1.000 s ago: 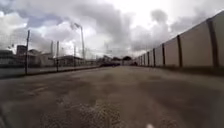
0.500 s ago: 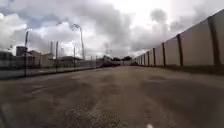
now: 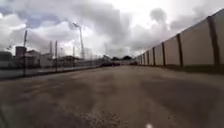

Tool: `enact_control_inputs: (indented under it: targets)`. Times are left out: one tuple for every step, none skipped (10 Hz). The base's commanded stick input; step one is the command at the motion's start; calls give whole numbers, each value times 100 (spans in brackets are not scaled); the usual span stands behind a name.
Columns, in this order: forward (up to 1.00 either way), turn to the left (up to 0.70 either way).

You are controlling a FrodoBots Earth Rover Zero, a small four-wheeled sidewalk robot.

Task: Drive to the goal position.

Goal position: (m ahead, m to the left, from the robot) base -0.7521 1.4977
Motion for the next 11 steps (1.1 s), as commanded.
enact_control_inputs:
  targets:
    - [30, 0]
    - [30, 0]
    - [30, 0]
    - [30, 0]
    - [30, 0]
    - [30, 0]
    - [30, 0]
    - [30, 0]
    - [30, 0]
    - [30, 0]
    - [30, 0]
